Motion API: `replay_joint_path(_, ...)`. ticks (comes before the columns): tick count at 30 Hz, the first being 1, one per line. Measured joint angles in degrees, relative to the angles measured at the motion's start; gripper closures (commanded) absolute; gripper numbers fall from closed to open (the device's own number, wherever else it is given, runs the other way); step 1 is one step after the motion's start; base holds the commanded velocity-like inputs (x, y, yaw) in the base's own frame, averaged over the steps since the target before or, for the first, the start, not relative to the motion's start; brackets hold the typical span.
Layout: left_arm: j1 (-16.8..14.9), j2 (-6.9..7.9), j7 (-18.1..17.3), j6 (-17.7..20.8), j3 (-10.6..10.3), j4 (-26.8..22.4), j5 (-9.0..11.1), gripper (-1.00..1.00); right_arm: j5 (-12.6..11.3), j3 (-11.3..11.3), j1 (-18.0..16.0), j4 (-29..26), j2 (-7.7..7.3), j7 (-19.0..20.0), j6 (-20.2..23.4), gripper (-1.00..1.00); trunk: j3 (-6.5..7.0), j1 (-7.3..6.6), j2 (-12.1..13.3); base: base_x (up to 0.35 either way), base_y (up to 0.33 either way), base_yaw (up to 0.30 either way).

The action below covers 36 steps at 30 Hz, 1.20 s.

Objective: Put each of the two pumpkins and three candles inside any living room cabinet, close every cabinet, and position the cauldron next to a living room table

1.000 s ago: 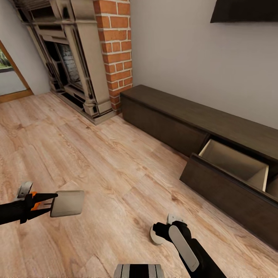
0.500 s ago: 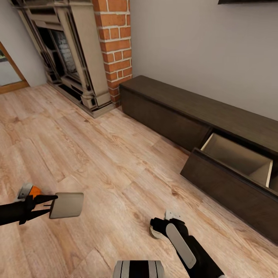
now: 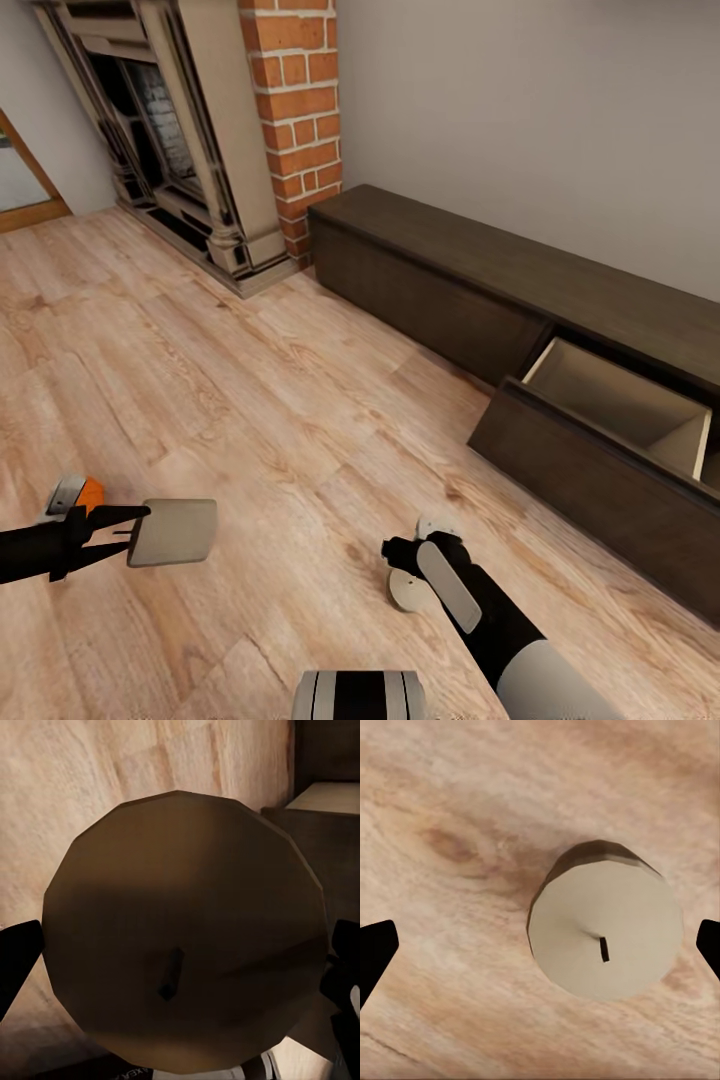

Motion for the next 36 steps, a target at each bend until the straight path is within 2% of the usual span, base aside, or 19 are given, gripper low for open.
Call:
replay_joint_path(8,0.00,0.00,-0.01,0.01,0.00,0.00,0.00,1.00,1.62,0.00,-1.16,1.64,0.40,0.46,-0.46,-1.00,-1.77,0.21,-0.11,0.000,0.000,0.000)
replay_joint_path(14,0.00,0.00,-0.01,0.01,0.00,0.00,0.02,1.00,1.81,-0.01,-1.90,3.46,0.50,2.44,-1.47,-1.00,-3.10,0.36,-0.19,0.000,0.000,0.000)
replay_joint_path(23,0.00,0.00,0.01,0.02,0.00,-0.06,-0.02,1.00,1.72,-0.02,-3.19,4.54,0.51,2.83,-1.74,-1.00,-5.10,0.59,-0.31,0.000,0.000,0.000)
replay_joint_path(36,-0.01,0.00,-0.03,-0.01,0.00,-0.09,0.08,1.00,1.82,-0.03,-4.41,7.13,0.51,2.75,-2.45,-1.00,-5.11,0.59,-0.31,0.000,0.000,0.000)
